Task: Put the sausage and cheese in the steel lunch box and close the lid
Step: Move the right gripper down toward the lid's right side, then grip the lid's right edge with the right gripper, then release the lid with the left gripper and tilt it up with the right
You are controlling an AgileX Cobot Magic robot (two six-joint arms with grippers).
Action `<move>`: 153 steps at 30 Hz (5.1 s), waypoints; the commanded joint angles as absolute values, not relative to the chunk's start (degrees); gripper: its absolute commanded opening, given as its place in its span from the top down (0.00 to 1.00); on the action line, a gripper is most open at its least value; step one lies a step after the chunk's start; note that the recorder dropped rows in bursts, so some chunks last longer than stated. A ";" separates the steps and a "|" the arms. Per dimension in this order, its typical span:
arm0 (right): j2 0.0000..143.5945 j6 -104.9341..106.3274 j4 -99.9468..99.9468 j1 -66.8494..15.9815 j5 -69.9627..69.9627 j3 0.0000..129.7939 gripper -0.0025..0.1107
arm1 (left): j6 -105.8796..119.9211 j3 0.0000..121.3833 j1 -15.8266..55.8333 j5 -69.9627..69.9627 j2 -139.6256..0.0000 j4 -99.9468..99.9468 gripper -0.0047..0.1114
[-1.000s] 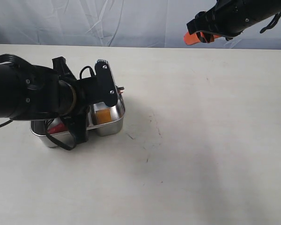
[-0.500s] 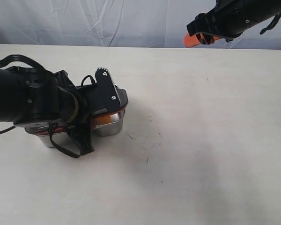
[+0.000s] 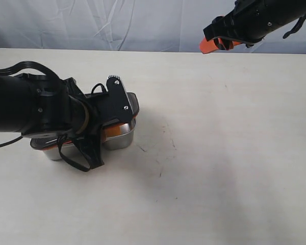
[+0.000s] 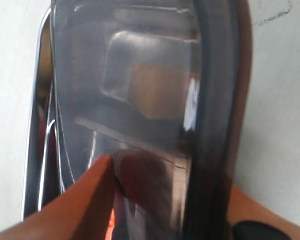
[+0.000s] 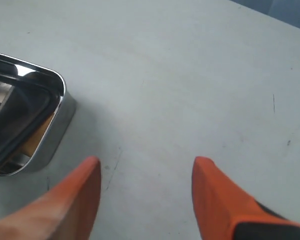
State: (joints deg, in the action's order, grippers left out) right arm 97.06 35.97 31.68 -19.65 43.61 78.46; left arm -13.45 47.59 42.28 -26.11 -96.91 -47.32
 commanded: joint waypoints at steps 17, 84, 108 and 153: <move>103.42 39.29 49.58 -19.43 50.53 76.70 0.51 | -12.83 46.11 42.45 -25.49 -99.49 -38.35 0.54; 119.23 41.69 71.89 -32.69 59.72 76.70 0.51 | -13.25 46.35 42.45 -29.34 -99.23 -42.07 0.46; 119.55 41.47 71.44 -32.69 54.43 76.70 0.99 | -13.08 48.10 42.45 -34.87 -95.52 -42.07 0.46; 119.55 44.04 74.02 -32.69 64.29 76.70 0.99 | -25.12 49.13 42.23 -53.33 -73.57 -55.36 0.46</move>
